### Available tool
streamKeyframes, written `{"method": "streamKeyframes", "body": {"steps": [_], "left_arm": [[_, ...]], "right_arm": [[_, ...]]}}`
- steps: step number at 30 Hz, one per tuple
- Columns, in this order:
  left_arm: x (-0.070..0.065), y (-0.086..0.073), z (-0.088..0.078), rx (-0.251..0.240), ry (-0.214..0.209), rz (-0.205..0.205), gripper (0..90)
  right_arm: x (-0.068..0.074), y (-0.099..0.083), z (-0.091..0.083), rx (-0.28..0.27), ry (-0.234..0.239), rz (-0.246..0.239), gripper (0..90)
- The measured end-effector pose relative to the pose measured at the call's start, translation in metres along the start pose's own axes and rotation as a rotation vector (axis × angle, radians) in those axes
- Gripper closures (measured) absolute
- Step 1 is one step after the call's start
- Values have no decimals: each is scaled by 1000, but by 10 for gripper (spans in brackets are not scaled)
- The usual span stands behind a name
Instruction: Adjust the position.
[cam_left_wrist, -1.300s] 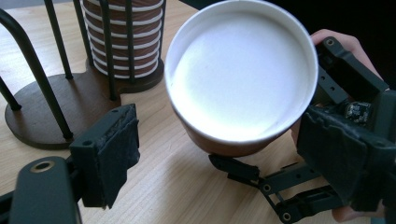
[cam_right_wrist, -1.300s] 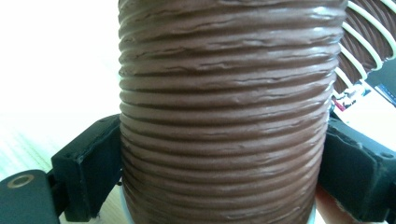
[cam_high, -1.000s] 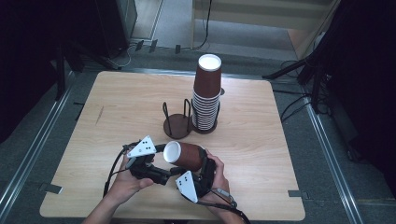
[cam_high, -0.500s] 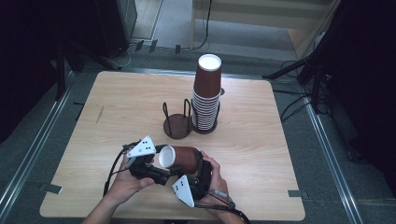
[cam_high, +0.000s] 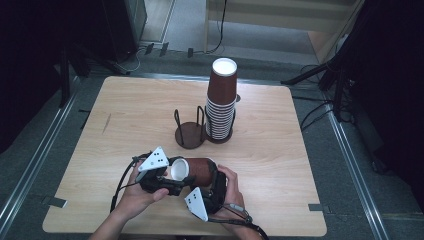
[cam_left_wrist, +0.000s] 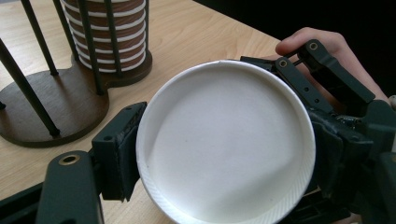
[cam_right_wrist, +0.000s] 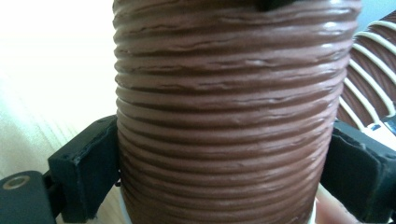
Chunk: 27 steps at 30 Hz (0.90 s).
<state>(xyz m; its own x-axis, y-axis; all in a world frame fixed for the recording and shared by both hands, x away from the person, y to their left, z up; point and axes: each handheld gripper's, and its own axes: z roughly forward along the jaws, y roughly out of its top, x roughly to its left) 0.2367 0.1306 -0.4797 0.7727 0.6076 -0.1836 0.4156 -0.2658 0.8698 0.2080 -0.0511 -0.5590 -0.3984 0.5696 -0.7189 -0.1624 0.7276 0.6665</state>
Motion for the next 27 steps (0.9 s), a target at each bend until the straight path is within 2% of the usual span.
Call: {"method": "streamKeyframes", "body": {"steps": [5, 9, 14, 19, 22, 24, 27], "left_arm": [[2, -1, 0, -9, 11, -8, 237], [4, 0, -3, -42, 33, -9, 238], [6, 1, -9, -94, 73, -18, 240], [8, 2, -14, -122, 94, -27, 240], [9, 2, -16, -133, 98, -38, 239], [10, 3, -17, -141, 104, -39, 239], [11, 3, -19, -153, 111, -44, 239]], "right_arm": [[-4, 2, 0, 20, 40, 28, 41], [-7, 3, -2, 9, 36, 39, 3], [-13, 5, -4, -1, 26, 64, 0], [-18, 7, -7, -9, 19, 87, 0], [-21, 8, -8, -8, 28, 124, 0], [-24, 9, -9, -9, 52, 169, 3], [-28, 11, -11, -18, 56, 210, 3]]}}
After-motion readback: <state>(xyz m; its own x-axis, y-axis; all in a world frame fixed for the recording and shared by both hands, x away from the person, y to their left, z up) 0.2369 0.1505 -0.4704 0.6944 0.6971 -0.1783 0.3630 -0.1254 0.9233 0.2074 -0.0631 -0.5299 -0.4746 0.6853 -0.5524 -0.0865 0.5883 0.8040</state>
